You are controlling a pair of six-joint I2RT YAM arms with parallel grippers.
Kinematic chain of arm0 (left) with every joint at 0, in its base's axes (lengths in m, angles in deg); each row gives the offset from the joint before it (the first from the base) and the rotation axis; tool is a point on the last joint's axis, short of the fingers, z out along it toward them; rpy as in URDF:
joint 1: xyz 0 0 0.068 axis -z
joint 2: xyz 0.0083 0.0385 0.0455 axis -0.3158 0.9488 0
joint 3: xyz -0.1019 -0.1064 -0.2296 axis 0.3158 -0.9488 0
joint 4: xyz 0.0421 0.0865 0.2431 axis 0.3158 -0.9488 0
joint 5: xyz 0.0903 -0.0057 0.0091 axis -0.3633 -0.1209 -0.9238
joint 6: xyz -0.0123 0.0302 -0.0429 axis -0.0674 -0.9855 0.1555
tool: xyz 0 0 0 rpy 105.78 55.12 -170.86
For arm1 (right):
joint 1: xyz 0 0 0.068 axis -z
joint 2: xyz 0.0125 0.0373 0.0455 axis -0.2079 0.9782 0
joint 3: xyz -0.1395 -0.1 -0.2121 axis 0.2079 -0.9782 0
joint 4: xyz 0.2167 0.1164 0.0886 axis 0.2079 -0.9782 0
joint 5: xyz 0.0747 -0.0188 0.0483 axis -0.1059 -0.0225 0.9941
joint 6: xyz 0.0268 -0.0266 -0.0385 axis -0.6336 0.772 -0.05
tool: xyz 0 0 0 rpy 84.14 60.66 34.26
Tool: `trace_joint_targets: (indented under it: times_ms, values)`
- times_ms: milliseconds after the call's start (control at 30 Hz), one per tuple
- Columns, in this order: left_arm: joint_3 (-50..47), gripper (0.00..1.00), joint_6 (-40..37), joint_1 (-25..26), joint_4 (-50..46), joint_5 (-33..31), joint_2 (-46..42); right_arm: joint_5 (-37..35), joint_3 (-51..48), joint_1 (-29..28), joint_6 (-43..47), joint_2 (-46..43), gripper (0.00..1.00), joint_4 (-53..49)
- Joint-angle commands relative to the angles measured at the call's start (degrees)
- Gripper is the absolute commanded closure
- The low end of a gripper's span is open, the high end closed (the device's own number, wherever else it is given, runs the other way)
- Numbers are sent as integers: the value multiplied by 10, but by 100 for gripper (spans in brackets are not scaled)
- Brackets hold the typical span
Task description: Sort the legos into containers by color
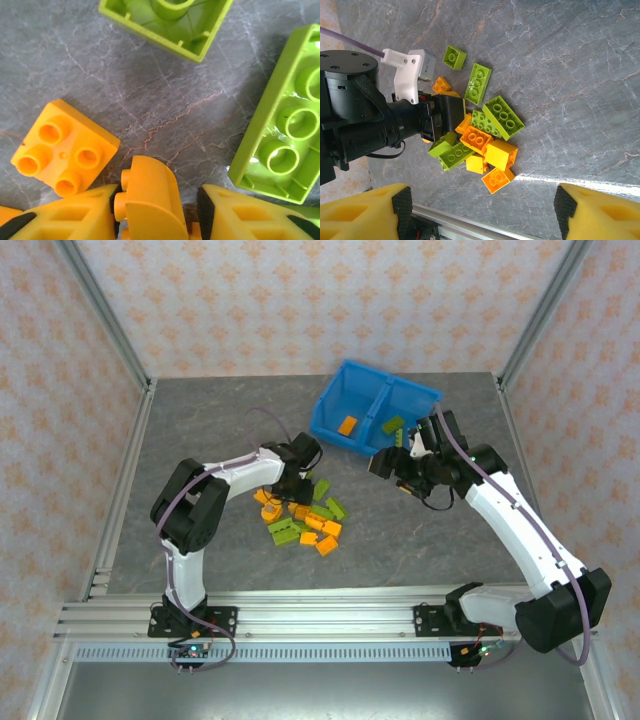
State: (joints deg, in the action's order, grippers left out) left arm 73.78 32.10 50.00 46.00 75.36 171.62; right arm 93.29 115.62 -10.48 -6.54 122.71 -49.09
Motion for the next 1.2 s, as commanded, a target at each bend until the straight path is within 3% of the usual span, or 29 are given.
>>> trace_joint_targets:
  times_ms: [0,233,433,600,767,933,1167]
  values:
    - [-14,62,13,-2,-3,19,7,-16,-1,-2,-5,-11,24,-9]
    - [1,75,26,-2,7,21,-76,17,-10,-2,8,-36,24,-8]
    - [116,78,-7,-4,15,-26,-94,90,-14,-2,-11,-58,23,47]
    - [312,78,-41,-5,15,-76,18,53,-2,-3,-24,-62,23,60]
    - [573,78,-64,-11,-30,-117,190,30,-2,-2,-28,-69,23,36]
    - [772,77,-79,-14,-54,-146,337,17,0,-3,-29,-88,23,23]
    - [803,63,-58,-19,-35,-131,374,8,-4,-2,-30,-106,23,9]
